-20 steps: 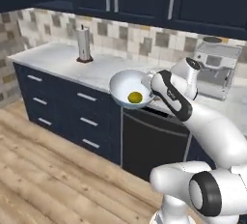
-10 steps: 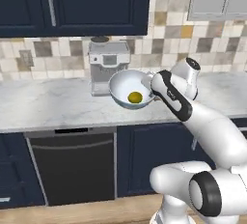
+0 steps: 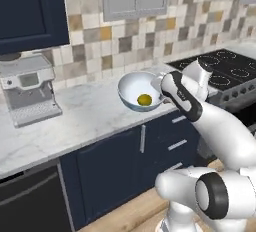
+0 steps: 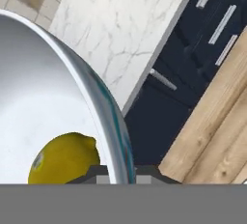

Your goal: Move the glass cup from next to the sink to the open cabinet. Then, move the bowl with the lemon to the fridge to clear the area for faucet cleaning.

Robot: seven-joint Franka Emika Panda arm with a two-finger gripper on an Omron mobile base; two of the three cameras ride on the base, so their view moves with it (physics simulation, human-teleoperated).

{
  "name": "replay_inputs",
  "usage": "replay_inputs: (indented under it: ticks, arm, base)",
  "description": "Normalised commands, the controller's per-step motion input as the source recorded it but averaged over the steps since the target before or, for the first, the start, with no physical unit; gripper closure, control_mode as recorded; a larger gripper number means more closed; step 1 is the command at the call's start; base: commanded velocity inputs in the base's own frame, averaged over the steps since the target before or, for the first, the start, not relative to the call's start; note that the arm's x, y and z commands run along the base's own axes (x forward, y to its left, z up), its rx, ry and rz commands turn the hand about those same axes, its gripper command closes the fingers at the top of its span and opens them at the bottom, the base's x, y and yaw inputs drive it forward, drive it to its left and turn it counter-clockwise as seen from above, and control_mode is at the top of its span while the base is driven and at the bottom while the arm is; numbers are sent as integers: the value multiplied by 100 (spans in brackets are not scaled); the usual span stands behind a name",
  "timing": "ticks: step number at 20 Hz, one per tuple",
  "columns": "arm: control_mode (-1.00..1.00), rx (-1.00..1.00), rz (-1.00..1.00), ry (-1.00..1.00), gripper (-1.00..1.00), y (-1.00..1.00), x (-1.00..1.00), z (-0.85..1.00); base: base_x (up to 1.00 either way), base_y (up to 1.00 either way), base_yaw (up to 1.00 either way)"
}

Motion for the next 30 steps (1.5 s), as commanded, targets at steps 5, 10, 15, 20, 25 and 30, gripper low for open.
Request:
replay_inputs:
  ticks: [5, 10, 15, 20, 25, 30]
  arm:
    - [100, 0, 0, 0, 100, 0, 0, 0]
    - [100, 0, 0, 0, 100, 0, 0, 0]
    - [100, 0, 0, 0, 100, 0, 0, 0]
    - [100, 0, 0, 0, 100, 0, 0, 0]
    - [100, 0, 0, 0, 100, 0, 0, 0]
    - [100, 0, 0, 0, 100, 0, 0, 0]
  base:
    - [0, 0, -100]
    - [0, -7, -100]
    - [16, -30, -92]
    - [97, 1, -41]
    - [100, 6, -29]
    - [100, 30, -28]
